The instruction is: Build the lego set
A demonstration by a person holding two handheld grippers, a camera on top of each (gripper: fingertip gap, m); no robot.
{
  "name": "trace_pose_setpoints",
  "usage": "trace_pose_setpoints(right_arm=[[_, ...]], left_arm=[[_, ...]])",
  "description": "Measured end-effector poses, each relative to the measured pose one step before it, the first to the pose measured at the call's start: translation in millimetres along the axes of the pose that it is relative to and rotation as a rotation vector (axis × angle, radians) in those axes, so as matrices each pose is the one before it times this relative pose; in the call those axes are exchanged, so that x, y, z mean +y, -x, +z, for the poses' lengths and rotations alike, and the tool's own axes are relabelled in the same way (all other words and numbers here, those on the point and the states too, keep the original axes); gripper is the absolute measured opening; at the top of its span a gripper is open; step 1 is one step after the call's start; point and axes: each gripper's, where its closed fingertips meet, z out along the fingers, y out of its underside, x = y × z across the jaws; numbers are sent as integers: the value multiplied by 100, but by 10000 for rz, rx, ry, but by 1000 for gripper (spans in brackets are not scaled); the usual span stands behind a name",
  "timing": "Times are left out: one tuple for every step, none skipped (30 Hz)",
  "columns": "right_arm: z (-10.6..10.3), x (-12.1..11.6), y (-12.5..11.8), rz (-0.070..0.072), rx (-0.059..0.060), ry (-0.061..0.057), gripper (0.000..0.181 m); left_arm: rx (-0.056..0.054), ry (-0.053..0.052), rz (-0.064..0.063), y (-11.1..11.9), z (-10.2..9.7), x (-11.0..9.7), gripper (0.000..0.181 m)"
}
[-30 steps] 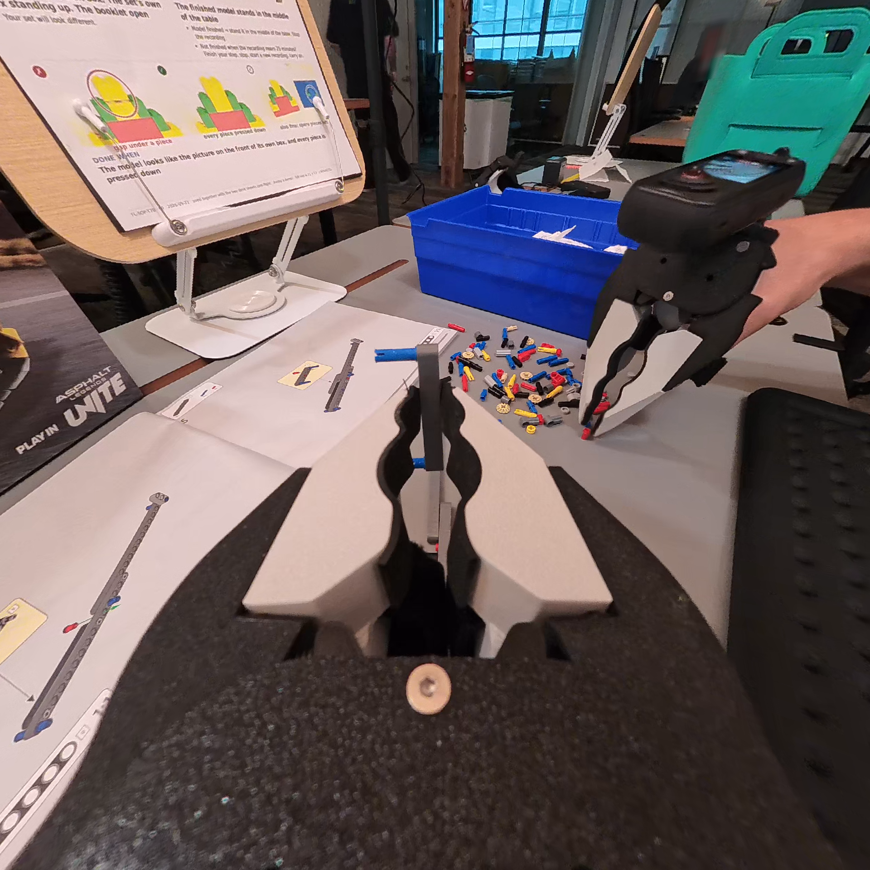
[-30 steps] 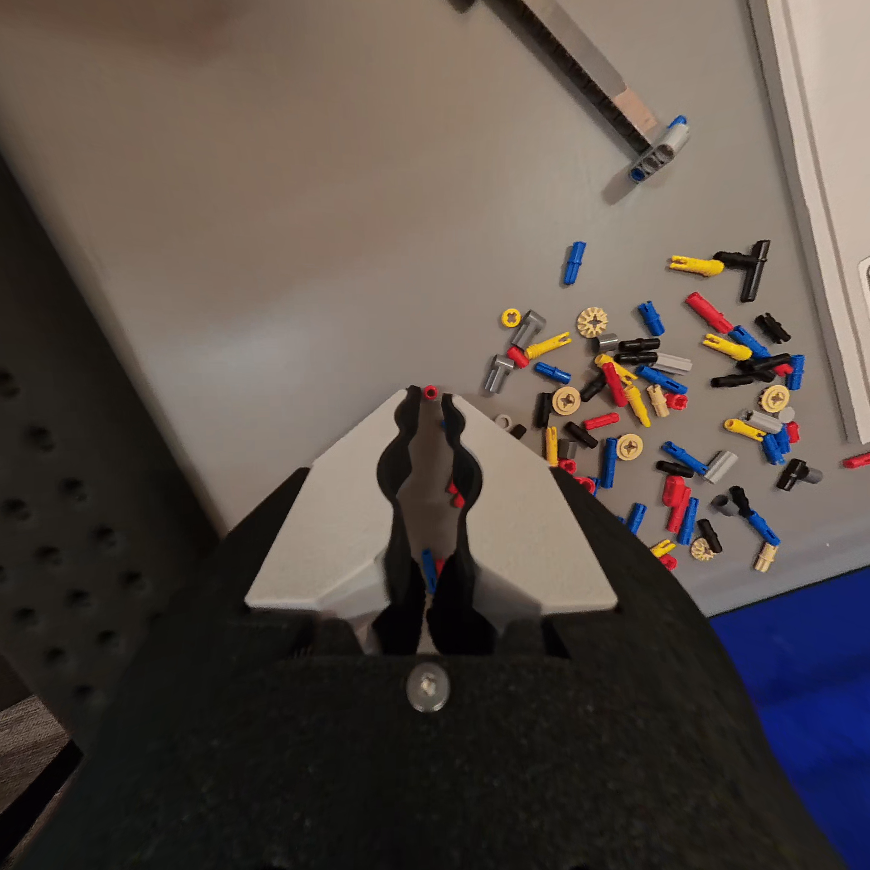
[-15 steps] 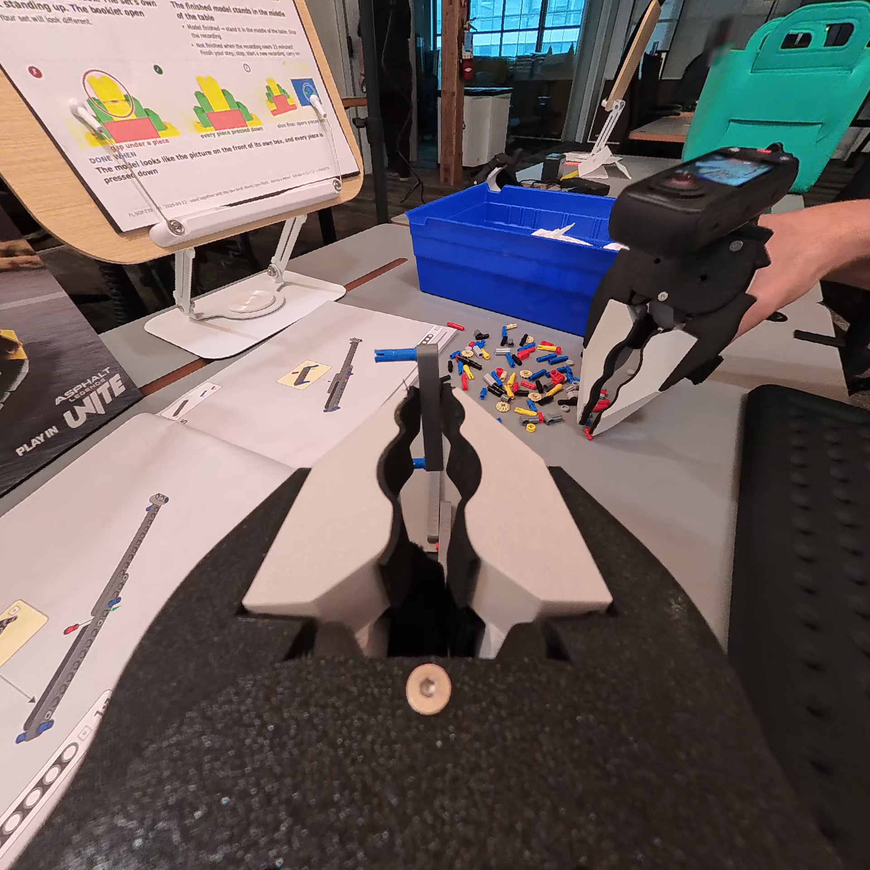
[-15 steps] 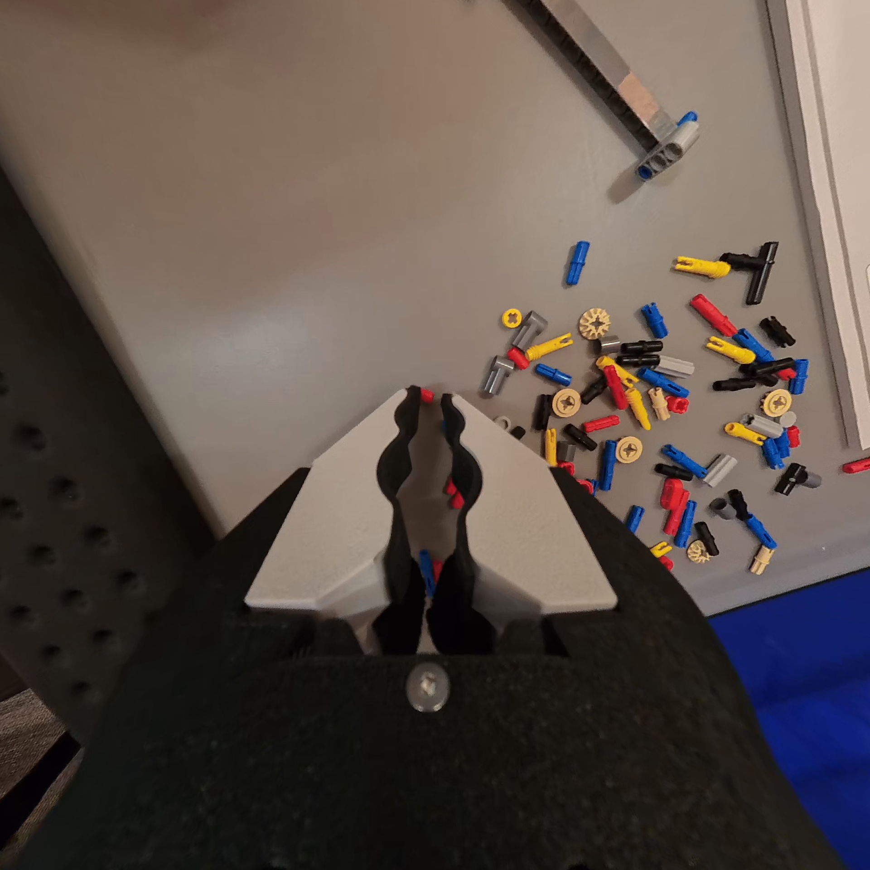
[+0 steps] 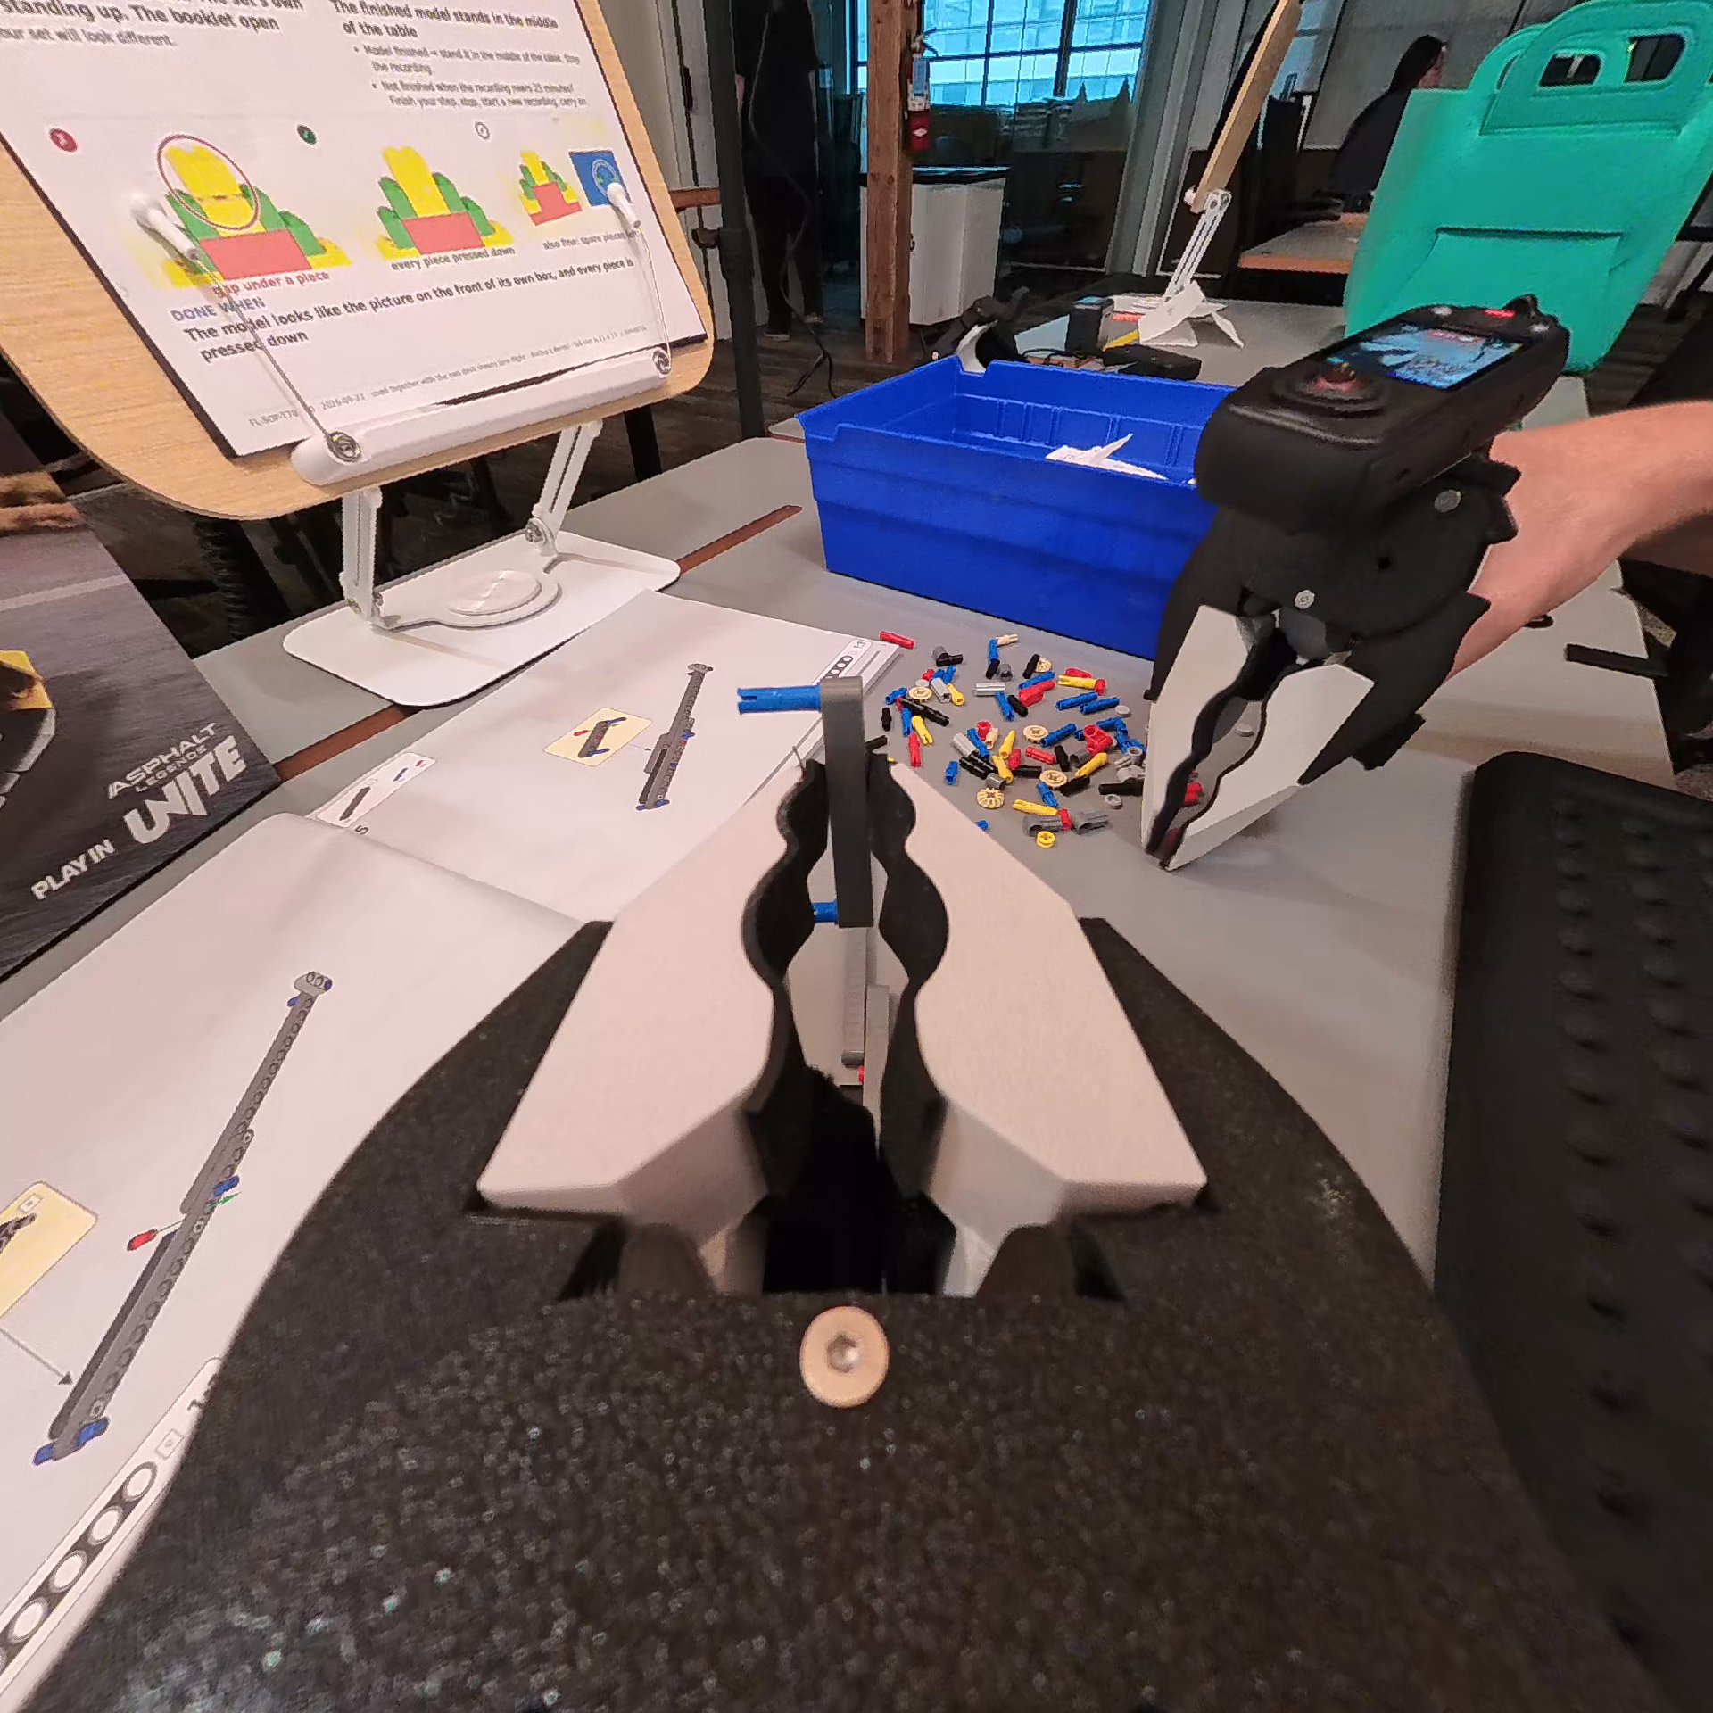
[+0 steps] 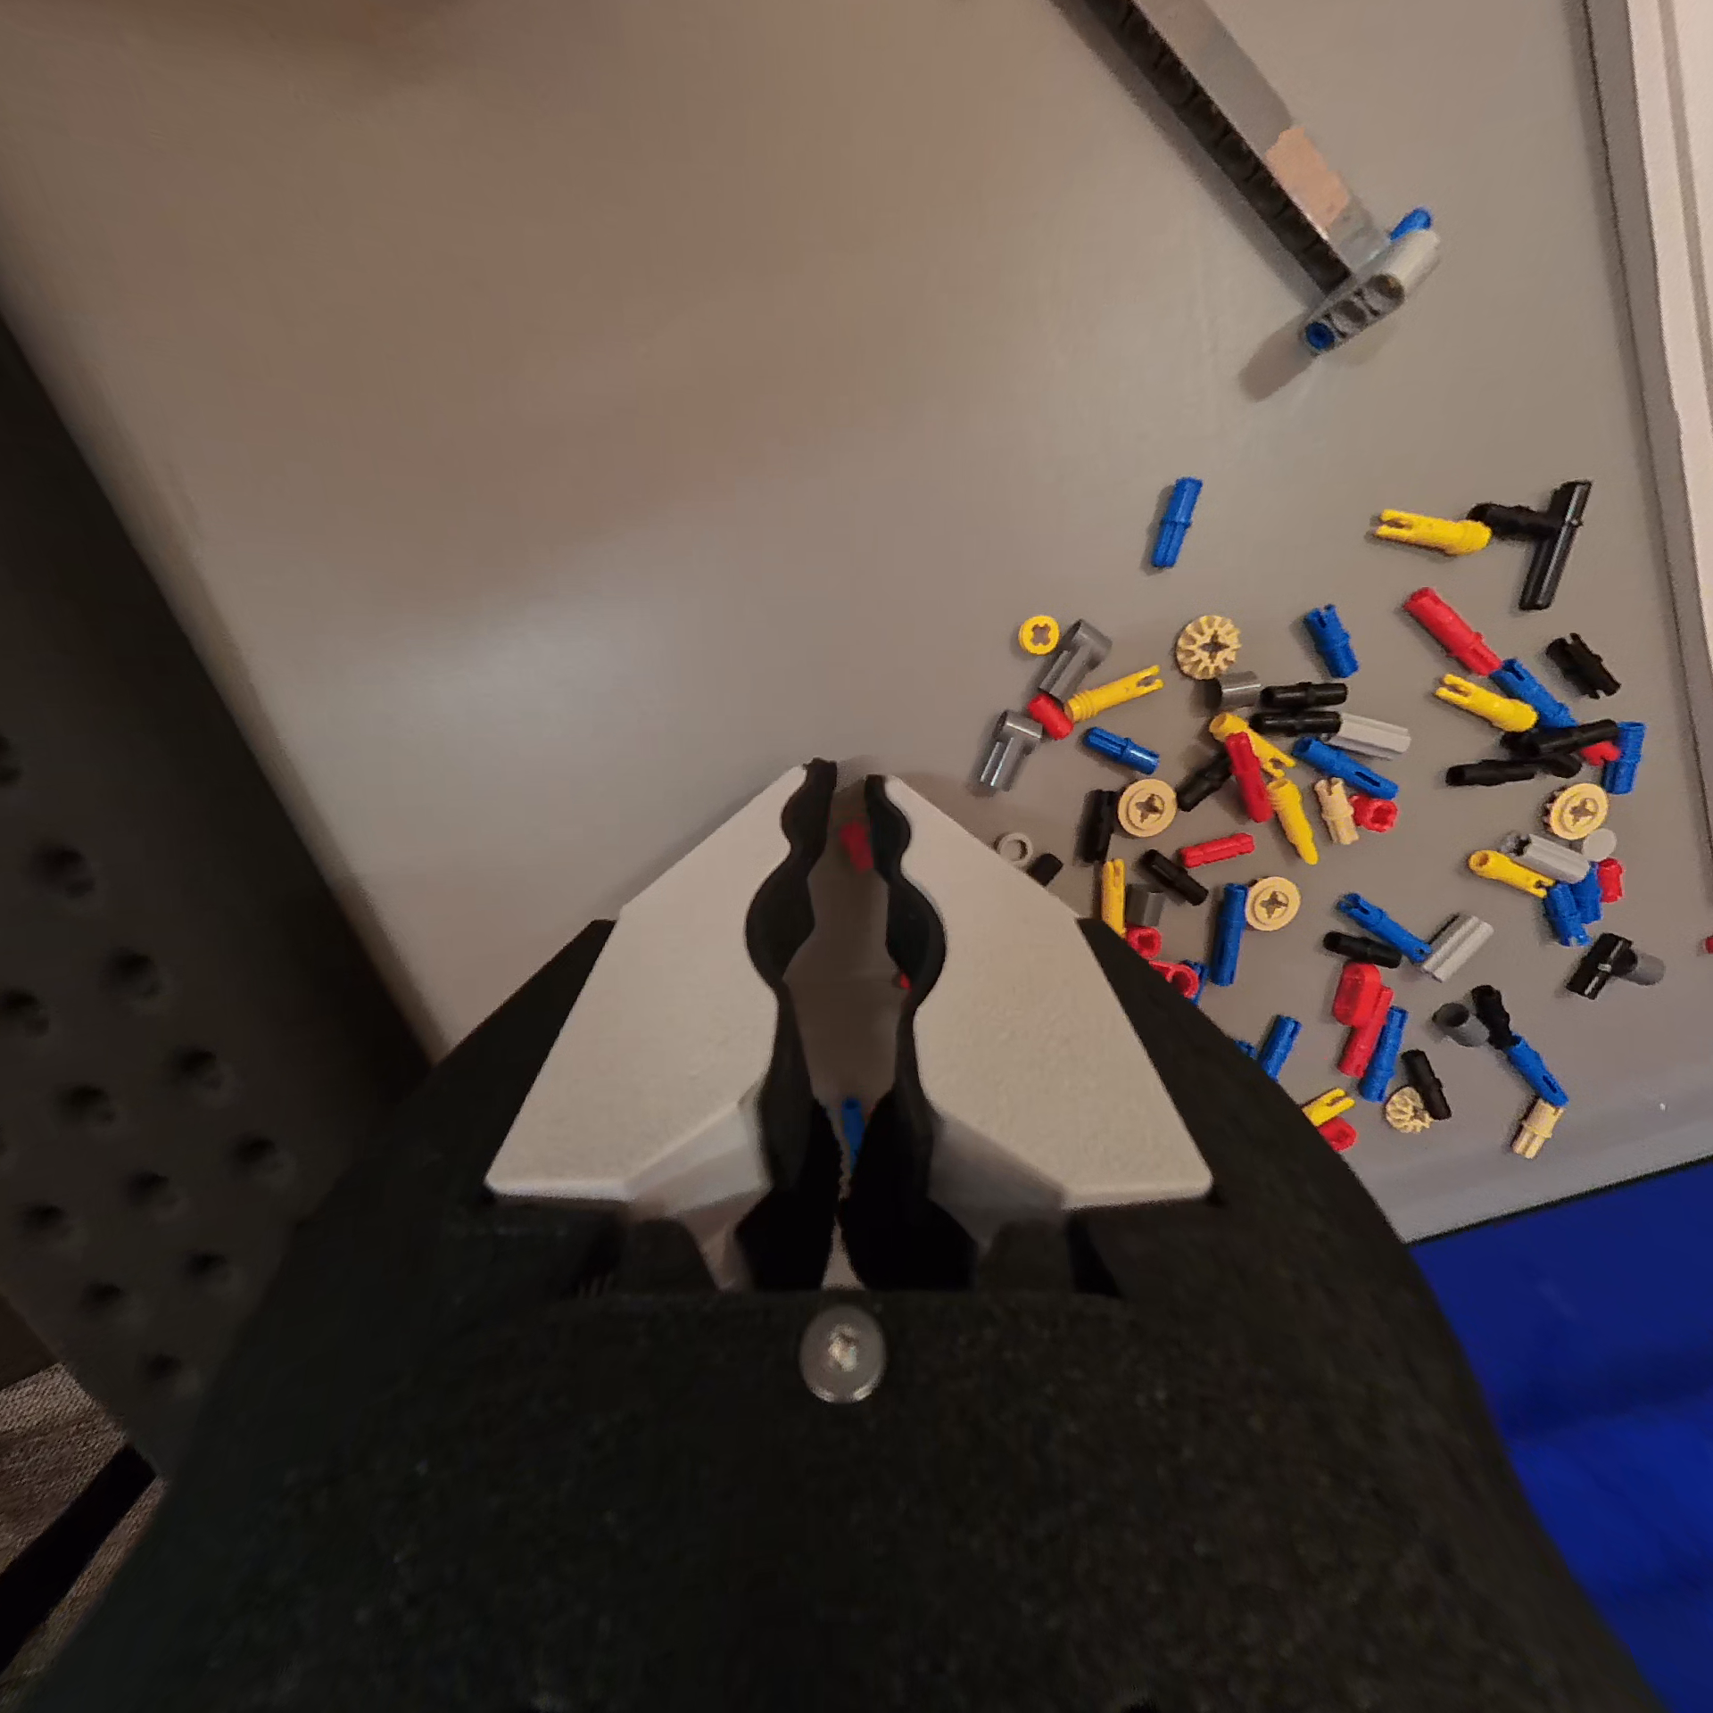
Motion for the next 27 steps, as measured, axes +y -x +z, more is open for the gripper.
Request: trace_pose_setpoints(right_arm=[[25,25,12,-67,30,14,3],[11,3,-8,-99,83,-6,2],[-5,-44,28,-83,75,-22,2],[-36,-92,29,-61,63,-44,1],[-98,-151,29,-81,72,-73,1],[-210,-312,-168,-144,234,-155,0],[-311,-544,-48,-242,245,-300,0],[-309,-620,130,-319,218,-323,0],[-213,-443,-23,-324,373,-183,0],[-79,-232,165,-306,275,-46,0],[-33,-171,340,-206,153,-29,0],[-116,-82,104,-46,211,-41,0],[-263,108,-42,123,133,-22,1],[-509,520,-285,299,101,109,3],[-728,894,-511,598,81,156,6],[-708,902,-233,844,-245,58,13],[-531,655,-194,906,-310,-101,14],[-248,286,-204,783,-215,-282,14],[115,-64,195,413,-237,-409,14],[418,-94,295,14,-59,-372,14],[566,41,39,-154,199,-212,13],[584,213,-71,-121,263,-40,13],[536,219,232,7,9,46,13],[423,176,138,233,-20,93,13],[300,217,211,275,-97,146,14],[155,119,33,288,50,33,15],[114,119,76,225,86,17,15]], left_arm=[[10,9,12,-36,3,10,6],[19,17,11,-50,31,35,7],[31,42,10,-57,35,76,7],[45,57,10,-87,55,101,7],[47,34,9,-99,53,71,7],[57,28,15,-129,43,46,7],[104,78,25,-207,73,131,7],[119,129,26,-235,121,212,7],[76,120,31,-190,130,238,7],[62,127,41,-171,125,234,7],[41,121,46,-139,108,219,7],[16,70,50,-93,65,115,7],[13,35,49,-101,34,50,7],[17,33,46,-90,22,41,7],[-9,14,45,-35,4,13,7],[-27,6,50,-8,3,13,7],[-21,19,50,-3,6,7,7],[-13,8,37,-15,4,-5,7],[8,-13,11,-42,5,-39,7],[44,-8,-10,-108,23,-29,7],[60,11,-14,-151,36,9,7],[34,10,10,-150,36,27,7],[0,14,47,-107,25,34,7],[-33,30,76,-40,24,51,7],[-73,22,101,24,4,25,7],[-95,12,116,93,-24,11,7],[-81,9,97,92,-16,-4,7]])
